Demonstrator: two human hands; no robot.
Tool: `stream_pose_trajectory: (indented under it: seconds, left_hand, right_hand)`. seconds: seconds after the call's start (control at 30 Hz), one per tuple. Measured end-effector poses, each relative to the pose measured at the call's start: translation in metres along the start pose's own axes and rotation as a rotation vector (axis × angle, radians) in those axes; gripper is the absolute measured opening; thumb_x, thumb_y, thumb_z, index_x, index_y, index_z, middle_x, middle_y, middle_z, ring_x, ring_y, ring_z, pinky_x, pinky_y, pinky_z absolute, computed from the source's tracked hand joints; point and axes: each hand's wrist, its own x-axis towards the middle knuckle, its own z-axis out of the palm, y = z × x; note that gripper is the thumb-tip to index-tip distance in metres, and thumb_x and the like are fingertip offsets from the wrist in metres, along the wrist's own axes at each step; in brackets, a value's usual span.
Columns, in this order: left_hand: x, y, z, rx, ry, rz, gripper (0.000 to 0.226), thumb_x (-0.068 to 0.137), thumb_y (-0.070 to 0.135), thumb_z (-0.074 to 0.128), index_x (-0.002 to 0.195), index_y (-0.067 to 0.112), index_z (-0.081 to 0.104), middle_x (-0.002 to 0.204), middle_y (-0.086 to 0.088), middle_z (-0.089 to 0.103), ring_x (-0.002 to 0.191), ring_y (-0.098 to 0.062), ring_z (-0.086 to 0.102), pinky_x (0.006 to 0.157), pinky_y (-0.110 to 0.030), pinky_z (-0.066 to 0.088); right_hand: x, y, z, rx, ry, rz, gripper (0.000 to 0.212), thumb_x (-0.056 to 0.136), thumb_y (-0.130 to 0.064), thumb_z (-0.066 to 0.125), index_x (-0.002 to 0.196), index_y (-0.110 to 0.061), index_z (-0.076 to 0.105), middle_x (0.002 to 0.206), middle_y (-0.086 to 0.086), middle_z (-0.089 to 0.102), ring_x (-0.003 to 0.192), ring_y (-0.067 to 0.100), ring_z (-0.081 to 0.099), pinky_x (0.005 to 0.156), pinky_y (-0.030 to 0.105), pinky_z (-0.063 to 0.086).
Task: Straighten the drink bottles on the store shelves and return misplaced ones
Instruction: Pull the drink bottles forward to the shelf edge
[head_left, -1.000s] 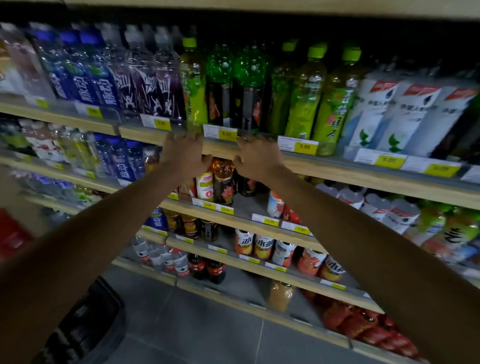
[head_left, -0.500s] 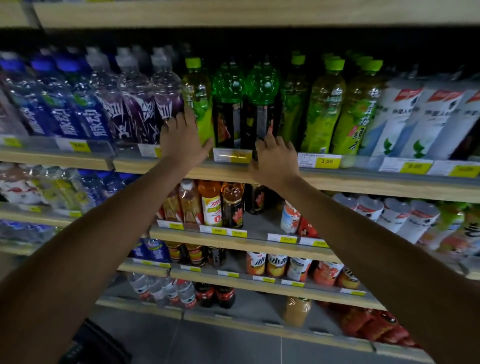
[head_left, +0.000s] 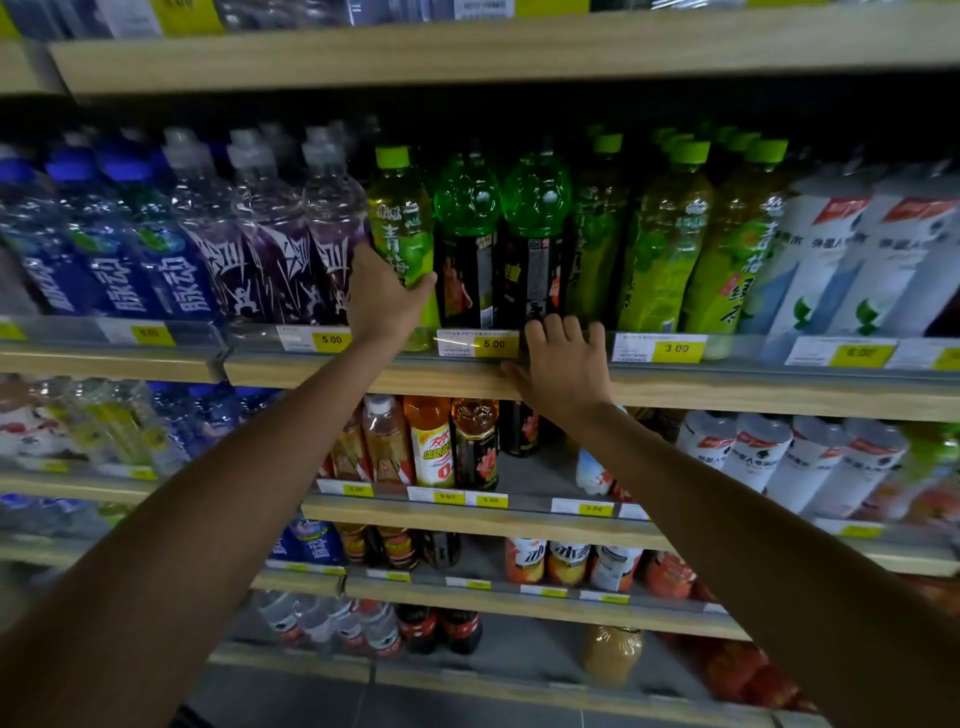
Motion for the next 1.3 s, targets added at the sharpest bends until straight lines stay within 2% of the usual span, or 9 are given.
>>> stream_pose_trajectory:
  seconds: [0.07,0.13,0.33,0.47,0.67,0.87,1.03,1.17,1.3]
  left_hand:
    - [0.002,-0.001,-0.003,0.017,-0.040,-0.021,0.062,0.081,0.038,0.069,0.121,0.000,0.040,0.120,-0.018,0.050,0.110,-0.032,0.051,0.081,-0.038,0.043]
    - [0.000,-0.001,-0.007,-0.051,-0.037,-0.035,0.062,0.080,0.036,0.070,0.122,0.001,0.040,0.121,-0.018,0.049,0.112,-0.033,0.050,0.084,-0.039,0.043]
    - [-0.025,-0.003,-0.019,-0.277,0.030,0.075,0.071,0.081,0.026,0.071,0.137,0.006,0.031,0.132,-0.012,0.045,0.121,-0.020,0.044,0.094,-0.022,0.033]
    - [-0.032,0.016,-0.034,-0.325,0.125,0.145,0.072,0.083,0.028,0.070,0.139,0.010,0.028,0.126,0.003,0.040,0.114,-0.006,0.036,0.092,-0.011,0.028]
    - [-0.052,0.040,-0.037,-0.293,0.077,0.149,0.069,0.083,0.031,0.069,0.136,0.008,0.032,0.130,-0.009,0.046,0.118,-0.019,0.045,0.093,-0.026,0.037]
    - [-0.075,0.069,-0.014,-0.329,0.022,0.176,0.064,0.082,0.032,0.070,0.133,0.012,0.037,0.124,-0.001,0.049,0.107,-0.007,0.044,0.080,-0.015,0.036]
    - [-0.083,0.110,0.015,-0.411,-0.006,0.181,0.063,0.081,0.030,0.071,0.132,0.014,0.038,0.127,-0.004,0.050,0.114,-0.014,0.047,0.090,-0.028,0.039]
    - [-0.086,0.138,0.039,-0.392,-0.035,0.217,0.061,0.081,0.028,0.071,0.132,0.012,0.039,0.126,-0.005,0.048,0.114,-0.013,0.046,0.090,-0.027,0.038]
    - [-0.089,0.150,0.061,-0.264,-0.048,0.232,0.064,0.080,0.031,0.071,0.131,0.013,0.038,0.131,-0.008,0.037,0.114,-0.012,0.042,0.090,-0.022,0.035]
  right_hand:
    - [-0.001,0.001,-0.001,0.000,-0.008,0.001,0.051,0.089,-0.050,0.047,0.117,-0.008,0.050,0.113,0.014,0.055,0.104,0.031,0.049,0.094,0.045,0.033]
    - [-0.001,0.000,-0.001,0.003,-0.019,0.007,0.051,0.090,-0.050,0.047,0.119,-0.008,0.049,0.114,0.013,0.055,0.105,0.031,0.048,0.095,0.046,0.032]
    - [-0.002,-0.005,-0.003,0.033,-0.025,0.014,0.051,0.092,-0.050,0.044,0.123,-0.009,0.048,0.117,0.013,0.053,0.107,0.031,0.047,0.097,0.045,0.031]
    - [-0.001,0.000,-0.009,0.059,-0.064,-0.010,0.053,0.094,-0.047,0.041,0.132,-0.010,0.041,0.125,0.012,0.050,0.114,0.031,0.044,0.100,0.044,0.028]
    - [-0.010,0.020,-0.023,0.138,-0.134,-0.133,0.059,0.092,-0.032,0.047,0.144,-0.011,0.028,0.135,0.013,0.041,0.125,0.030,0.037,0.108,0.042,0.024]
    - [-0.034,0.057,-0.034,0.107,-0.037,-0.009,0.049,0.087,-0.020,0.048,0.132,-0.002,0.043,0.127,0.020,0.047,0.121,0.034,0.040,0.109,0.045,0.023]
    - [-0.052,0.101,-0.041,0.050,0.032,0.070,0.037,0.081,-0.024,0.058,0.112,-0.003,0.056,0.114,0.019,0.054,0.109,0.034,0.049,0.097,0.046,0.035]
    - [-0.056,0.141,-0.043,0.002,-0.003,0.127,0.040,0.086,-0.033,0.054,0.117,-0.008,0.052,0.120,0.015,0.051,0.114,0.032,0.045,0.098,0.046,0.034]
    - [-0.061,0.164,-0.033,-0.008,-0.036,0.060,0.036,0.091,-0.032,0.043,0.121,-0.012,0.047,0.123,0.011,0.048,0.114,0.028,0.044,0.098,0.041,0.031]
